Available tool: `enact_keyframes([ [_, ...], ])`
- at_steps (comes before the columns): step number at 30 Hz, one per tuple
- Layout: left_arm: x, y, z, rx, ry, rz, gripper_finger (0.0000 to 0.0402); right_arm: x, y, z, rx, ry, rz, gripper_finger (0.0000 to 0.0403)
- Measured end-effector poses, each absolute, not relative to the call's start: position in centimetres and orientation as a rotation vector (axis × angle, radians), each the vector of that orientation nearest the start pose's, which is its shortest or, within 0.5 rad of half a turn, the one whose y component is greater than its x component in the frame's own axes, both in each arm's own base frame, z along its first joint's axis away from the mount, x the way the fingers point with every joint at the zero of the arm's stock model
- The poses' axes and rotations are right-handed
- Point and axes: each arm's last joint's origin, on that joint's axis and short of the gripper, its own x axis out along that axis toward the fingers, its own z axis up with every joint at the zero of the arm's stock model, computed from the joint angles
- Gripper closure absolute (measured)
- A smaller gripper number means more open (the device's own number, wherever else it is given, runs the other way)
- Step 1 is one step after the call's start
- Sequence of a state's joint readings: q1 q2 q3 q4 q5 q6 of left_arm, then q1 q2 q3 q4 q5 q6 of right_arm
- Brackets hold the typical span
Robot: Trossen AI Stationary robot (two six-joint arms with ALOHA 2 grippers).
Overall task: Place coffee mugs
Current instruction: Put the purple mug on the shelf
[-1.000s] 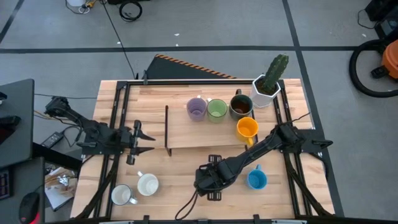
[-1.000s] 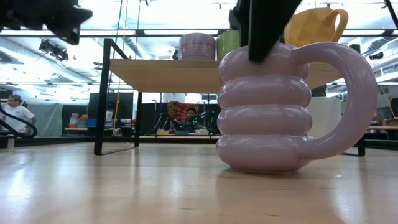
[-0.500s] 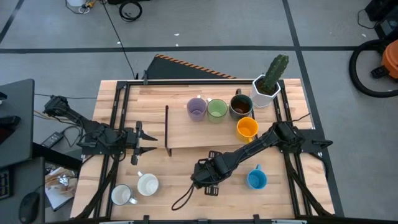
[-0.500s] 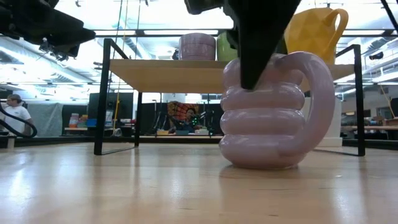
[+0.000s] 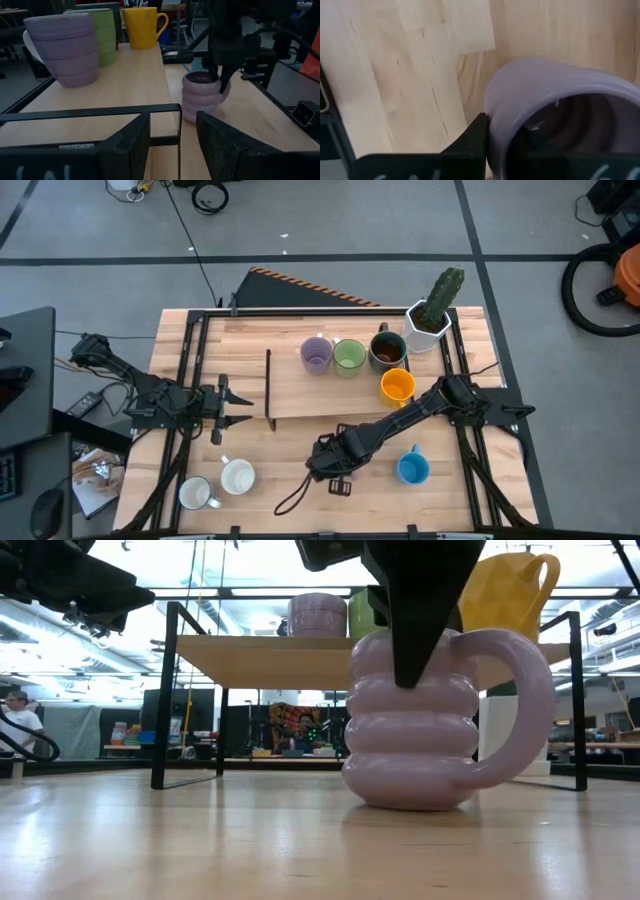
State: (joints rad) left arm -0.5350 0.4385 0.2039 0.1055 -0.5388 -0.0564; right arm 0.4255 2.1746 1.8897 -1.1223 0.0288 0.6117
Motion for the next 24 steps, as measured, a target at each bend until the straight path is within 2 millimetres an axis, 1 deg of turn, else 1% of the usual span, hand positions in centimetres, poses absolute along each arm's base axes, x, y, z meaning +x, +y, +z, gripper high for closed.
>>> enact_keyframes([
  [6,11.5,-5.1,20.5,0.009,0.115,0.007,0.0237,40.2,17.8,22.8,0.21,1.395,-0.111,0.0353],
  [18,11.5,-5.1,20.3,0.015,0.126,0.007,0.0237,40.3,17.8,26.2,0.235,1.36,-0.099,0.0359],
  [24,11.5,-5.1,20.3,0.015,0.126,0.007,0.0237,40.0,17.3,28.4,0.278,1.371,-0.112,0.0359],
])
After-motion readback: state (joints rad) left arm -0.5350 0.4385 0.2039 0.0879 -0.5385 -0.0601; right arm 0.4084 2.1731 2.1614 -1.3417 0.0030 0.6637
